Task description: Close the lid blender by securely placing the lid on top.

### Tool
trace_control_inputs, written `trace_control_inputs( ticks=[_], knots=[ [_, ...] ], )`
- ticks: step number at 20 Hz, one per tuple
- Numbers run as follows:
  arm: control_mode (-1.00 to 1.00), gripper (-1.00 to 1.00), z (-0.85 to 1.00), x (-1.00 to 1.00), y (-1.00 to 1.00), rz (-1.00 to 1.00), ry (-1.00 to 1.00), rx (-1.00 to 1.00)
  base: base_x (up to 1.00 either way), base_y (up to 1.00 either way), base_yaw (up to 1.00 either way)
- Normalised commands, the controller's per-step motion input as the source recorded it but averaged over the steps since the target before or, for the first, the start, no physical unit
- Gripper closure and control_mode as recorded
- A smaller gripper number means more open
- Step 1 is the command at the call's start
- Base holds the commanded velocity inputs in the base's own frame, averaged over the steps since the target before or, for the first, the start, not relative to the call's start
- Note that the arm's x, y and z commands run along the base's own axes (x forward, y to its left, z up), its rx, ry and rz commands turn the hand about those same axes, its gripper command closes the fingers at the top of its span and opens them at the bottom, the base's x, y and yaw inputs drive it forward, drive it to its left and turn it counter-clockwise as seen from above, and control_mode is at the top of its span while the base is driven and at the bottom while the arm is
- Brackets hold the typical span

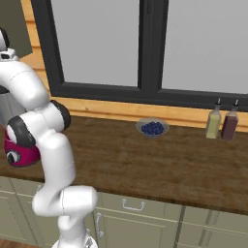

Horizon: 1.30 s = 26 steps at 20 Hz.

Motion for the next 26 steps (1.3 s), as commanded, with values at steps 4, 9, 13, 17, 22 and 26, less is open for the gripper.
trace_control_inputs(
  ticks=[4, 9, 13, 17, 22, 26],
  knots=[
    [-1.0, 1.0, 0.04, -0.06, 0.01, 0.0, 0.14, 0.0, 0.0, 0.0, 0.0],
    [-1.0, 1.0, -0.09, -0.4, 0.0, 0.0, 0.04, -0.01, 0.0, 0.0, 0.0],
    [-1.0, 1.0, -0.15, -0.41, 0.0, 0.0, 0.0, -0.03, 0.0, 0.0, 0.0],
    [-1.0, 1.0, -0.11, 0.03, 0.0, 0.0, -0.05, -0.01, 0.0, 0.0, 0.0],
    [-1.0, 1.0, 0.0, 0.4, 0.0, 0.0, -0.15, 0.0, 0.0, 0.0, 0.0],
    [-1.0, 1.0, 0.0, 0.23, 0.0, 0.0, -0.15, 0.0, 0.0, 0.0, 0.0]
  ],
)
